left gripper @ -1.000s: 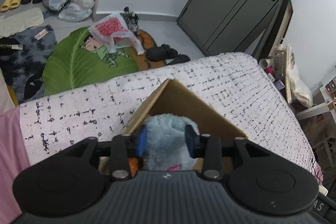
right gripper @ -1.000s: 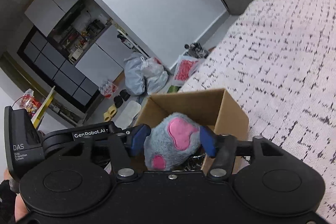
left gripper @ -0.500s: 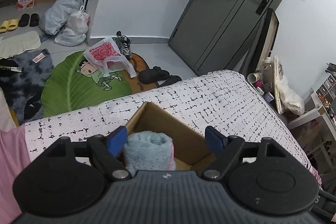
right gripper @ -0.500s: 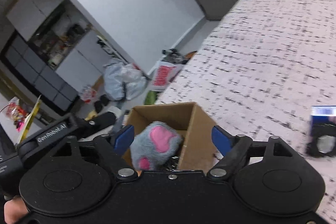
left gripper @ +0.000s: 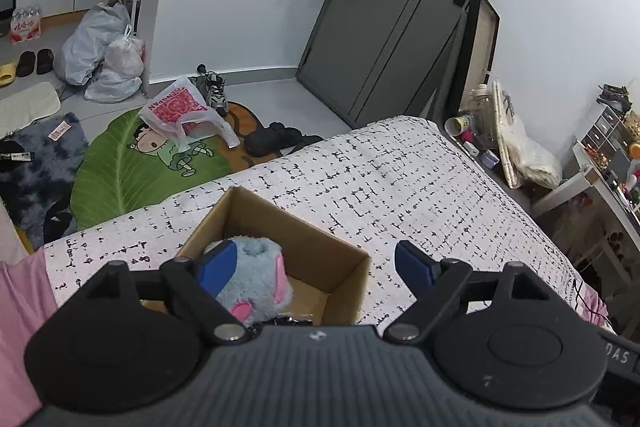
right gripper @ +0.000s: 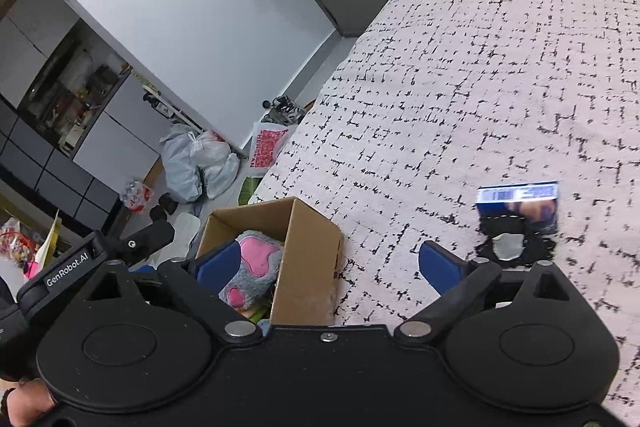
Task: Organize soft objects
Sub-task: 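Move both tools toward the blue tissue pack and black item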
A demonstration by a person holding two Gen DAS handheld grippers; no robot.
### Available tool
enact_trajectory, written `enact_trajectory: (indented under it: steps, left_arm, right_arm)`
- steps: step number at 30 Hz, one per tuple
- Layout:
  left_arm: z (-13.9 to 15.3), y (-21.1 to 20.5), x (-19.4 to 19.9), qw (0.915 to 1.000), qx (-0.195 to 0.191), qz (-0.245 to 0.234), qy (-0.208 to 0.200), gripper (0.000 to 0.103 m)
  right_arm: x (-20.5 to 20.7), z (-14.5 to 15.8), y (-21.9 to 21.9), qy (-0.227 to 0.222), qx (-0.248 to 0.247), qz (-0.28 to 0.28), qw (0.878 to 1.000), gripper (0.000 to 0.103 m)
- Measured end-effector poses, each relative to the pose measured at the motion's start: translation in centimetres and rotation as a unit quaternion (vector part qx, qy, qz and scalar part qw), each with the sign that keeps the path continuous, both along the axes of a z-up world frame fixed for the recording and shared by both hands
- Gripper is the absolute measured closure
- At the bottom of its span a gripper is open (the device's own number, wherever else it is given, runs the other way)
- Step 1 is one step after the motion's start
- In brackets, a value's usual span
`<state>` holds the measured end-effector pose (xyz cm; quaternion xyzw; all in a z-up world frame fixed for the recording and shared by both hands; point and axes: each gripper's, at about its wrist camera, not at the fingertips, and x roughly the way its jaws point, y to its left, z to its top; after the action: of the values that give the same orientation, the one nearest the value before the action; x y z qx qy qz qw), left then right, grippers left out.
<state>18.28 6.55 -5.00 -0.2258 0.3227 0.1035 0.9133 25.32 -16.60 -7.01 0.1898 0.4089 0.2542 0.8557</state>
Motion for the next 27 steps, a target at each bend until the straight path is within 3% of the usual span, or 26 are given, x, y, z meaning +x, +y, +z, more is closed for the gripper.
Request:
enact_trajectory:
  steps: [5, 27]
  left_arm:
    - [0.4, -1.2, 0.0, 1.0, 0.006, -0.002, 0.002, 0.016]
    - [0.9, -10.9, 1.3, 0.9969, 0.052, -0.055, 0.021, 0.011]
  right_arm:
    - [0.0, 0.7, -1.1, -0.001, 0.008, -0.003, 1.0, 0.001]
    - [0.0, 2.7, -8.7, -0.021, 0.006, -0.032, 0.999, 0.0]
